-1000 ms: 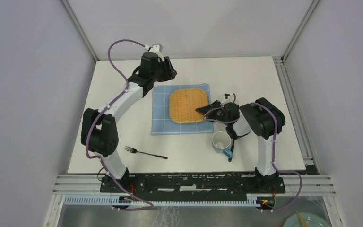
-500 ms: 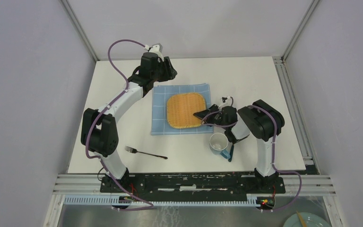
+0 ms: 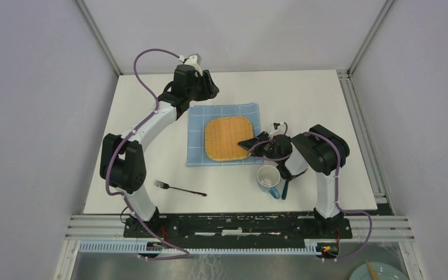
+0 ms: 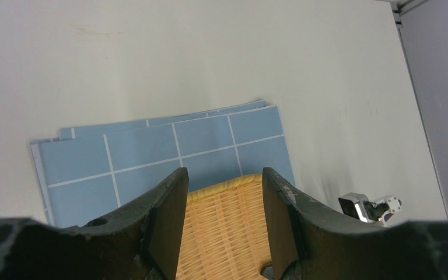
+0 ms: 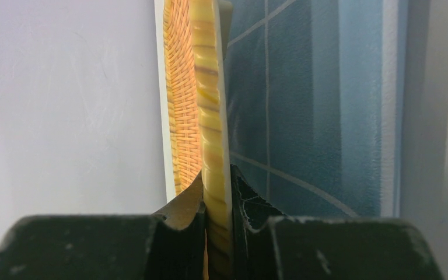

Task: Set the dinner table for one person
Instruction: Place the plate on the napkin.

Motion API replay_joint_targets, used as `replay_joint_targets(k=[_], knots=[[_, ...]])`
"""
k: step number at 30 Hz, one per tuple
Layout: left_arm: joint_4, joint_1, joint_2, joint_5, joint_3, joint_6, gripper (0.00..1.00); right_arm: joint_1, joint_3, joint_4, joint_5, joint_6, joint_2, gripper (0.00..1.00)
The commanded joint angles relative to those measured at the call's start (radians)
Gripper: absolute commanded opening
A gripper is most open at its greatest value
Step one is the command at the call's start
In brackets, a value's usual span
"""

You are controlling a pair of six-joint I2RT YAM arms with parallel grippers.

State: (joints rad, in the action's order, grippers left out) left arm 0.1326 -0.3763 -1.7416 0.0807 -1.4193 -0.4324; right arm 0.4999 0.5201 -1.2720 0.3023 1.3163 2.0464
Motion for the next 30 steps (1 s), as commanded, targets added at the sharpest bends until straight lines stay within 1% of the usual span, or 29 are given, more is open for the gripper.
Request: replay_joint_targets(k=[1, 23, 30], knots=[[-0.027, -0.003, 0.009, 0.009, -0.006, -0.029, 0.57, 0.021, -0.001, -0.175, -0.006, 0.038, -0.026, 0.00], [-0.019, -0.011, 0.007, 0.008, -0.015, -0.019, 0.57, 0.065, -0.047, -0.175, -0.068, 0.027, -0.034, 0.00], [-0.008, -0.014, 0.008, 0.004, -0.020, -0.009, 0.57, 0.067, -0.003, -0.175, -0.065, 0.026, -0.017, 0.00]])
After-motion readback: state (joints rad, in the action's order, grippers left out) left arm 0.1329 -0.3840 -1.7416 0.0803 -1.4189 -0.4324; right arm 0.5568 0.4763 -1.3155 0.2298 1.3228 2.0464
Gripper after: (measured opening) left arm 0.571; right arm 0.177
